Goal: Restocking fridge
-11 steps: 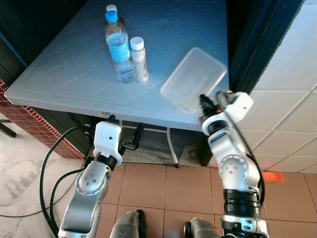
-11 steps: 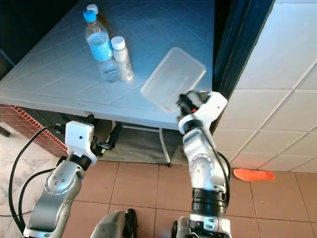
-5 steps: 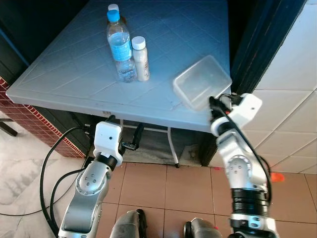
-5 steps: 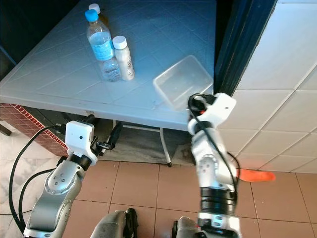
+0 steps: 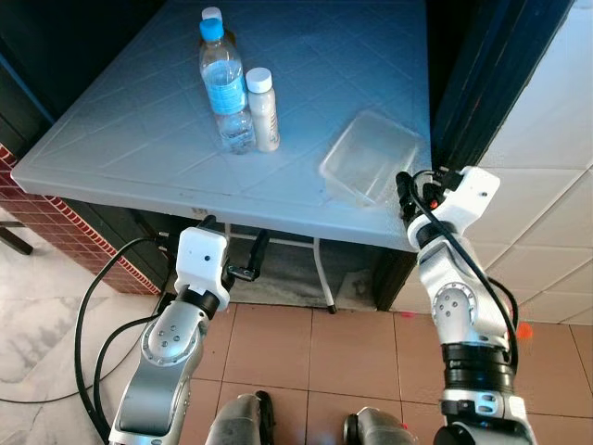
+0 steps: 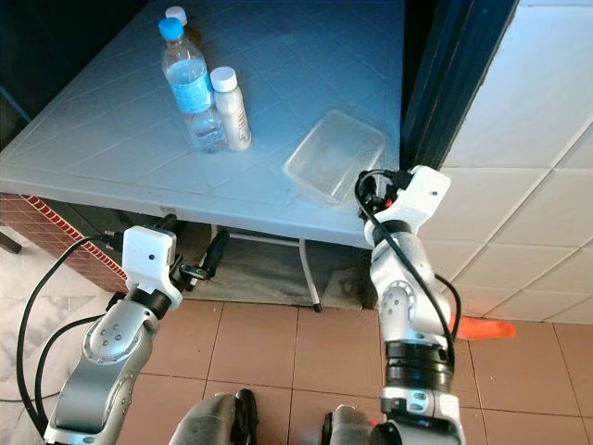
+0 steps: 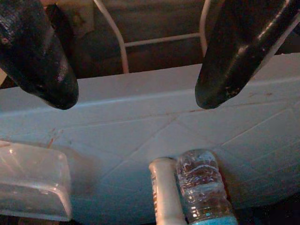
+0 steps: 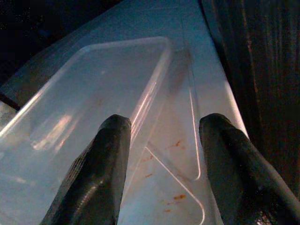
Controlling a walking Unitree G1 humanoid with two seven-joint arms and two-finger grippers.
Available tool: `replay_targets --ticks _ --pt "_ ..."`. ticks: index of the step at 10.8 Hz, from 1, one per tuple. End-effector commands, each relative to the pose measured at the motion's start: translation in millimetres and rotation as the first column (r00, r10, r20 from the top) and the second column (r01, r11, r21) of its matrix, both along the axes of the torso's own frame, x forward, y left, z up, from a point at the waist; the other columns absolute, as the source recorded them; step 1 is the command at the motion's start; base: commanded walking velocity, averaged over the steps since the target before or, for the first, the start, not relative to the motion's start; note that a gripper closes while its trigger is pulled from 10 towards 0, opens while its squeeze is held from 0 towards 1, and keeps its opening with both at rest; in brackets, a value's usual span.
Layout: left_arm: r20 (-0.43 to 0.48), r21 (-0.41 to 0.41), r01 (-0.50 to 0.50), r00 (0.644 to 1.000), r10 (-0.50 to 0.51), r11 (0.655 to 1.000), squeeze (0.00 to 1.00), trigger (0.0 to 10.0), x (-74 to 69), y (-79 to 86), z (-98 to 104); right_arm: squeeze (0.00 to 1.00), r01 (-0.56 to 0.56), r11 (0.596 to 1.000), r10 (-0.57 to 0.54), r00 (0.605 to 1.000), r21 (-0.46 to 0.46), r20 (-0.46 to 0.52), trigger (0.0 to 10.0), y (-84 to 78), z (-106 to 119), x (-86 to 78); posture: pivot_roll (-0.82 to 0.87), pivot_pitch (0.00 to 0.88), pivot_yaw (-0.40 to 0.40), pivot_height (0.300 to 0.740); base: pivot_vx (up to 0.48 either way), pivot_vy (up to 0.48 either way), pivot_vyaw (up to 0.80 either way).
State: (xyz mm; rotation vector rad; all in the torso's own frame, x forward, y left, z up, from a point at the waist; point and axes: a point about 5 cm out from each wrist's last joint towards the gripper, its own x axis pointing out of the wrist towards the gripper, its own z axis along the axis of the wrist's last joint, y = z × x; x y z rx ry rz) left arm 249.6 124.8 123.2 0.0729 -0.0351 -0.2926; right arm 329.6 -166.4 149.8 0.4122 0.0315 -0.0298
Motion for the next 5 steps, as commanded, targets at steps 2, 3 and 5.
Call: replay_targets --ticks 2,3,5 --pt "-0.011 0.014 -0.015 1.000 0.015 1.000 0.00 10.0 0.9 4.1 -4 1.00 -0.047 0.991 0.051 0.998 -0.122 0.029 10.0 7.4 2 2.9 -0.02 0.120 0.083 0.740 0.000 0.000 0.00" --pt "-0.008 0.013 -0.019 1.000 0.019 1.000 0.00 10.0 1.4 4.2 -3 1.00 -0.036 0.971 0.053 0.996 -0.237 0.067 10.0 7.2 7 1.4 -0.02 0.117 0.082 0.740 0.000 0.000 0.00" --pt "-0.003 0.007 -0.021 1.000 0.021 1.000 0.00 10.0 2.4 3.4 -3 1.00 -0.004 0.908 0.093 0.977 -0.418 0.193 10.0 17.4 21 -6.3 -0.02 0.111 0.077 0.740 0.000 0.000 0.00"
